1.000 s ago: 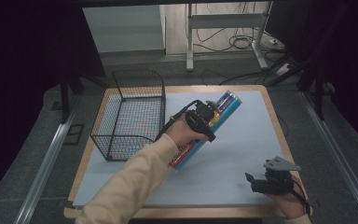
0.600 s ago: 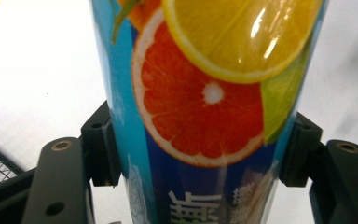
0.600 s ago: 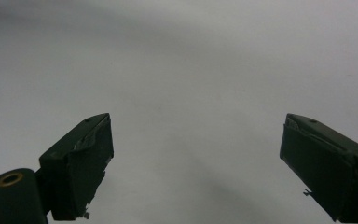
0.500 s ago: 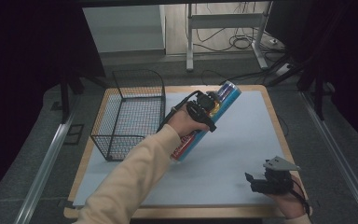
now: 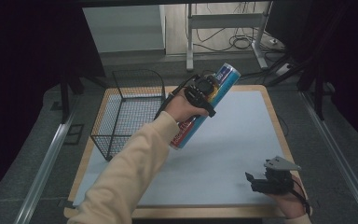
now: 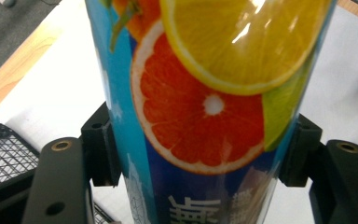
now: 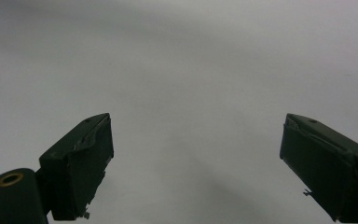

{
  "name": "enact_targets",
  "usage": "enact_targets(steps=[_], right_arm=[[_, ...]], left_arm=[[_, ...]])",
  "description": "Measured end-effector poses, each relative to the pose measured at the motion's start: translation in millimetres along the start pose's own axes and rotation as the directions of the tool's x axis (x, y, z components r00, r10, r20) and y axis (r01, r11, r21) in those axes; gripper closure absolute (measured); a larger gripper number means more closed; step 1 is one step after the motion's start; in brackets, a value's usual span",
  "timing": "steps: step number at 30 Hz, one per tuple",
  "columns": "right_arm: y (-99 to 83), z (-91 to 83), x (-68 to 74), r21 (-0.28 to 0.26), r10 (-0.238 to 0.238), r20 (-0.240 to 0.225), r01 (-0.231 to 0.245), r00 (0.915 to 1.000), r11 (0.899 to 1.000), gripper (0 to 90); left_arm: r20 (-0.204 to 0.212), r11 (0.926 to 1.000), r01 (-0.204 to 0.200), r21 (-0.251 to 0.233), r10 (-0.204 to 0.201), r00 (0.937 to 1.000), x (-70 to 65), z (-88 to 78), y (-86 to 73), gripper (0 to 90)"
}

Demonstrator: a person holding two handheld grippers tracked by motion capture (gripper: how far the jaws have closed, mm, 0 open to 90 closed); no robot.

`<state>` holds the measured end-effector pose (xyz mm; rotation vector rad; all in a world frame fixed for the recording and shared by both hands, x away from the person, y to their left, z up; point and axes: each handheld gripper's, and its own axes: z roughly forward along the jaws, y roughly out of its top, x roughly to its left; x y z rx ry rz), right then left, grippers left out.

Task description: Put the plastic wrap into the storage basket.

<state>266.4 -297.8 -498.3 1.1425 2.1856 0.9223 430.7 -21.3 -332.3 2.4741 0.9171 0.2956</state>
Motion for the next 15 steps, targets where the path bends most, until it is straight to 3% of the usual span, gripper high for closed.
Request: enact_targets(steps=[15], right_arm=[[0.3, -0.3, -0.9, 0.0, -0.002, 0.005, 0.002, 1.0, 1.0, 9.8]], left_arm=[[-0.019, 0.9998, 0.018, -0.011, -0.019, 0.9996, 13.1, -8.4, 2.1, 31.9]])
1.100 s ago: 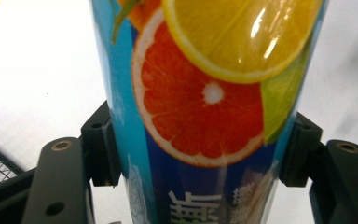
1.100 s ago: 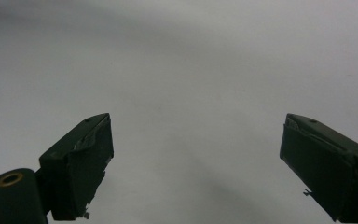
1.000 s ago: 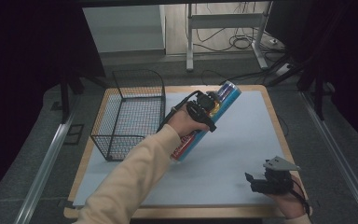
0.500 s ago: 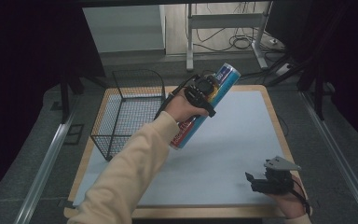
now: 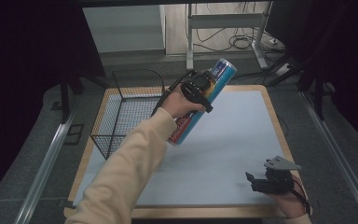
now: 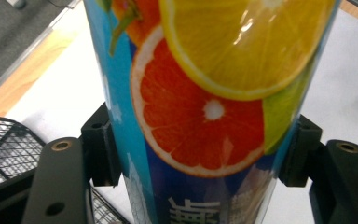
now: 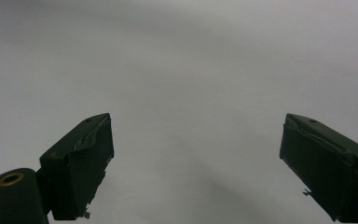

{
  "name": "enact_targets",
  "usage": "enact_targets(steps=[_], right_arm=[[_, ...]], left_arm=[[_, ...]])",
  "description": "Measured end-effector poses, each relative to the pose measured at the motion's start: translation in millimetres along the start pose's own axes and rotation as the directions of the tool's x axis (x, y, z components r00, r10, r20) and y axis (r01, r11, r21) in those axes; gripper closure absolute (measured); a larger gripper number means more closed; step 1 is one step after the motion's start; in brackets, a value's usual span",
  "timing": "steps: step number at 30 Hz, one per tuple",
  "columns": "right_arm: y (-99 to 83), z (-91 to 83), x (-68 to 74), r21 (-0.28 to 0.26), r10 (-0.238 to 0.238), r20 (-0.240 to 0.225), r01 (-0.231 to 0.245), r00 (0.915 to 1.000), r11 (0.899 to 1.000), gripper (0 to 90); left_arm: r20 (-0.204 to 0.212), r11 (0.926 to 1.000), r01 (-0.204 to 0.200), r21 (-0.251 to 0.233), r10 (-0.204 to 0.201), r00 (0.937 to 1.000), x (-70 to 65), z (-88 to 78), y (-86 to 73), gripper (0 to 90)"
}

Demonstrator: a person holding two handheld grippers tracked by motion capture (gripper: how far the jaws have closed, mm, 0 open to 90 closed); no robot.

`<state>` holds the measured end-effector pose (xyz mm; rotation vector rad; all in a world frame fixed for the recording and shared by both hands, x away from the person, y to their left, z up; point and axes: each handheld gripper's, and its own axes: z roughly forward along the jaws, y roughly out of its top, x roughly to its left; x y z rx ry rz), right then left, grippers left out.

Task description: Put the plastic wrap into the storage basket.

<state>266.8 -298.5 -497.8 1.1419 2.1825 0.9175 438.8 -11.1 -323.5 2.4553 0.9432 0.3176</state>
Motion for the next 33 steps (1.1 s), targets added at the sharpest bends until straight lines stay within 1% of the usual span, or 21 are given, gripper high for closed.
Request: enact_targets(steps=[4, 8, 10, 13, 17, 19, 21, 22, 24, 26, 27, 28, 33], right_arm=[[-0.5, 1.2, 0.7, 0.004, -0.003, -0.001, 0.003, 1.0, 1.0, 9.9], [-0.4, 0.5, 0.4, 0.003, -0.002, 0.004, 0.002, 1.0, 1.0, 9.8], [-0.2, -0.2, -0.2, 0.004, -0.004, 0.006, 0.004, 1.0, 1.0, 9.9], [0.1, -0.9, -0.3, 0.001, -0.004, 0.008, 0.004, 1.0, 1.0, 9.9], [0.0, -1.0, 0.1, 0.002, -0.006, 0.008, 0.006, 1.0, 1.0, 9.9], [-0.1, -1.0, 0.2, 0.003, -0.007, 0.007, 0.007, 1.0, 1.0, 9.9], [-0.4, -0.8, 0.1, 0.006, -0.006, 0.008, 0.006, 1.0, 1.0, 9.9], [-0.6, -0.5, -0.2, 0.007, -0.007, 0.009, 0.007, 0.9999, 1.0, 9.9], [-0.7, 0.2, -0.7, 0.007, -0.005, 0.01, 0.005, 0.9999, 1.0, 9.9], [-0.7, 0.8, -0.7, 0.009, -0.006, 0.009, 0.006, 0.9999, 1.0, 9.9], [-0.8, 0.9, -0.4, 0.011, -0.005, 0.006, 0.005, 1.0, 1.0, 9.9], [-0.9, 1.0, 0.0, 0.012, -0.005, 0.004, 0.005, 1.0, 1.0, 9.9], [-0.8, 1.2, 0.5, 0.01, -0.008, 0.007, 0.008, 0.9999, 1.0, 9.9]], left_arm=[[-0.008, 0.9998, 0.015, -0.013, -0.015, 0.9998, 7.2, -7.4, 3.1, 31.9], [-0.031, 0.9993, 0.027, -0.028, -0.028, 0.9991, 14.5, -19.7, 4.3, 31.9], [-0.029, 0.9983, 0.041, -0.041, -0.042, 0.9987, 17.9, -27.1, 3.5, 31.9], [-0.044, 0.9984, 0.039, -0.042, -0.041, 0.9982, 21.8, -35.3, 1.6, 31.9], [-0.056, 0.9976, 0.052, -0.046, -0.054, 0.997, 28.6, -43.5, -1.7, 31.9], [-0.068, 0.9966, 0.063, -0.052, -0.067, 0.9954, 34.1, -48.3, -4.9, 31.9], [-0.079, 0.9964, 0.07, -0.047, -0.073, 0.9942, 39.6, -51.6, -8.4, 31.9], [-0.094, 0.9962, 0.074, -0.046, -0.078, 0.9925, 43.2, -53.8, -11.5, 31.9], [-0.099, 0.9948, 0.088, -0.051, -0.092, 0.9907, 46.8, -54.9, -14.6, 31.9], [-0.107, 0.995, 0.092, -0.04, -0.096, 0.9897, 53.2, -57.6, -18.5, 31.9], [-0.107, 0.9936, 0.103, -0.047, -0.107, 0.9885, 55.7, -58.4, -20.4, 31.9], [-0.112, 0.9932, 0.107, -0.045, -0.112, 0.9874, 58.3, -59.6, -22.4, 31.9], [-0.138, 0.992, 0.121, -0.033, -0.125, 0.9825, 69.5, -62.2, -33.6, 31.9]])
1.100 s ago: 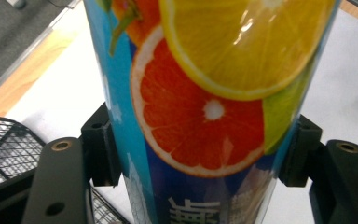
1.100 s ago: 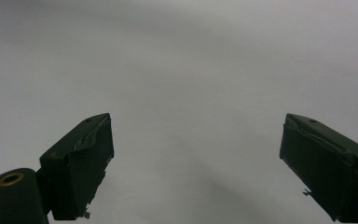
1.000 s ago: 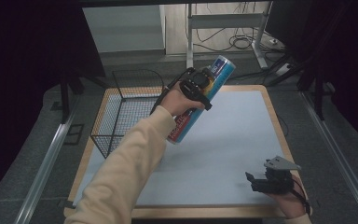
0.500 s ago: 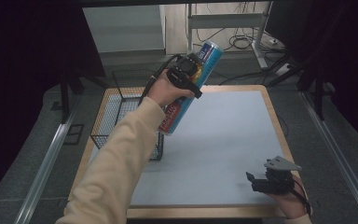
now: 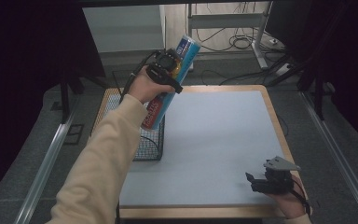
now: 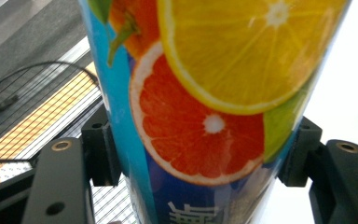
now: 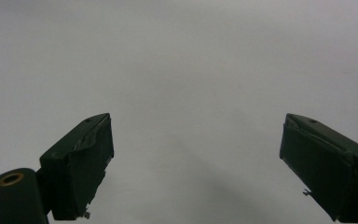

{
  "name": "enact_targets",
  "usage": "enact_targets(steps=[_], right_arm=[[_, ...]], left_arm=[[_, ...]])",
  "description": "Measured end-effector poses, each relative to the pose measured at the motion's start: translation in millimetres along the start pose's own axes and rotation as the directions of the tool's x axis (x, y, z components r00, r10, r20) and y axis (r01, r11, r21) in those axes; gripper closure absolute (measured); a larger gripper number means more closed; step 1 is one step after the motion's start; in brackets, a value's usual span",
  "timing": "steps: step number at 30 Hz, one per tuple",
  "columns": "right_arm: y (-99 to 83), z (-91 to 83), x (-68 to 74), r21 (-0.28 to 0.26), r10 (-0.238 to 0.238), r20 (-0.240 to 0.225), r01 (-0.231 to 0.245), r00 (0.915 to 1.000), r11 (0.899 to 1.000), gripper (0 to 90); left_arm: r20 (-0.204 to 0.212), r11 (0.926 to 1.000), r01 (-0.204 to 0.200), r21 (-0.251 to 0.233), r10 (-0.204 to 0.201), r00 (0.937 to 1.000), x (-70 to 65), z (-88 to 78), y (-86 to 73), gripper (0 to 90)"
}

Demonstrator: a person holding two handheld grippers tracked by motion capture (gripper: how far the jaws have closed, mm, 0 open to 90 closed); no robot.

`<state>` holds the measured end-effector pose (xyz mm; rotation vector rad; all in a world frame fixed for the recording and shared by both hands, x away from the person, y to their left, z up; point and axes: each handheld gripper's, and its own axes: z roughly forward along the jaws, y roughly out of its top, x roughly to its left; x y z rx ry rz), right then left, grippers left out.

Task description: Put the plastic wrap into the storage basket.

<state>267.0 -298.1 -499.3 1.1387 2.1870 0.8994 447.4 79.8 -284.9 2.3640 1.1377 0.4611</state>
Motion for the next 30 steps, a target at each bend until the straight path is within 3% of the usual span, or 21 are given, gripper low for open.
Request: enact_targets(steps=[14, 27, 30], right_arm=[[-0.6, 1.0, 0.7, 0.006, 0.001, 0.002, -0.001, 1.0, 1.0, 9.9], [-1.2, 0.9, -1.6, 0.007, -0.003, 0.01, 0.003, 0.9999, 1.0, 9.9], [-1.2, 0.5, -2.3, 0.004, 0.001, 0.012, -0.001, 0.9999, 1.0, 9.9]], left_arm=[[-0.043, 0.9986, 0.048, 0.025, -0.047, 0.998, 29.5, 9.0, -23.4, 31.9], [-0.072, 0.9943, 0.067, 0.082, -0.061, 0.9955, 42.4, 40.6, -37.9, 31.9], [-0.063, 0.9925, 0.079, 0.093, -0.073, 0.9953, 46.1, 48.7, -40.1, 31.9]])
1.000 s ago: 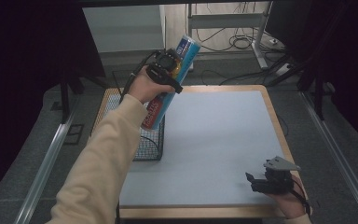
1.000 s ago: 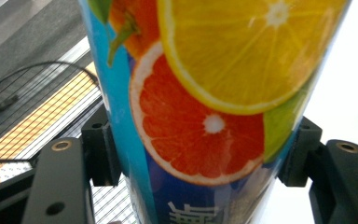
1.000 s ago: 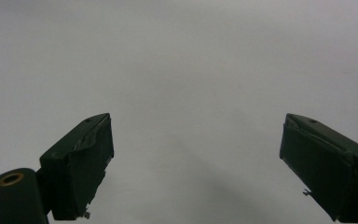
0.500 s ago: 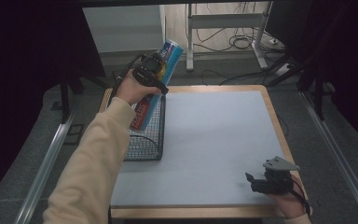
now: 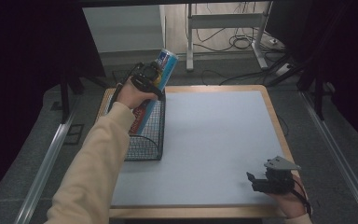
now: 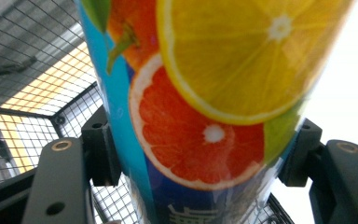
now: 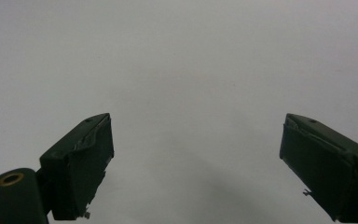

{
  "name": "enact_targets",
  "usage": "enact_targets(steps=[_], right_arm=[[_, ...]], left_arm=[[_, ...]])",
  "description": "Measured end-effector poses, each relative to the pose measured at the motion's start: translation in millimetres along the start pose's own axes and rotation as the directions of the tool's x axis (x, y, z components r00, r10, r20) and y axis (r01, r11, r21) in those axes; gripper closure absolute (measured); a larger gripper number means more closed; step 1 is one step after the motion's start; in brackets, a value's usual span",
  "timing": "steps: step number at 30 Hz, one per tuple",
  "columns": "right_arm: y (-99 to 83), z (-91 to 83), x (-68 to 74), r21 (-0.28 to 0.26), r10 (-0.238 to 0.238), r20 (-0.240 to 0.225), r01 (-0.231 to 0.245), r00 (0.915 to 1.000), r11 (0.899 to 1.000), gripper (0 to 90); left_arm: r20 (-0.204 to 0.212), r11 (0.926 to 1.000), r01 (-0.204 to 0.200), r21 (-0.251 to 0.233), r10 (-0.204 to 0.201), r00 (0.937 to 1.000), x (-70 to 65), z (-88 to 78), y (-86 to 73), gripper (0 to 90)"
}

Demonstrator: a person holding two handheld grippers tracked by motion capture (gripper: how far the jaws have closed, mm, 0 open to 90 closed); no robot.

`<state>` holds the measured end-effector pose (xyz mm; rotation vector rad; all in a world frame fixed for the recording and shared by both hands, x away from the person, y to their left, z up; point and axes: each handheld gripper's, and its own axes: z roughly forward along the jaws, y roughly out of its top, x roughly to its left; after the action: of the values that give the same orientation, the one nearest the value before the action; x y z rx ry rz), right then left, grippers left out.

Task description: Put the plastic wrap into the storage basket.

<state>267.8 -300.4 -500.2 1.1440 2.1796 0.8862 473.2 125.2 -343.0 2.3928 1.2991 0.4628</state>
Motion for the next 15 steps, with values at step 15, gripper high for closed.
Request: enact_targets(steps=[15], right_arm=[[-0.6, 1.6, -0.6, 0.003, -0.001, 0.002, 0.001, 1.0, 1.0, 9.9]], left_arm=[[0.002, 0.9988, 0.043, 0.026, -0.043, 0.9991, 12.4, 31.0, -3.0, 31.9]])
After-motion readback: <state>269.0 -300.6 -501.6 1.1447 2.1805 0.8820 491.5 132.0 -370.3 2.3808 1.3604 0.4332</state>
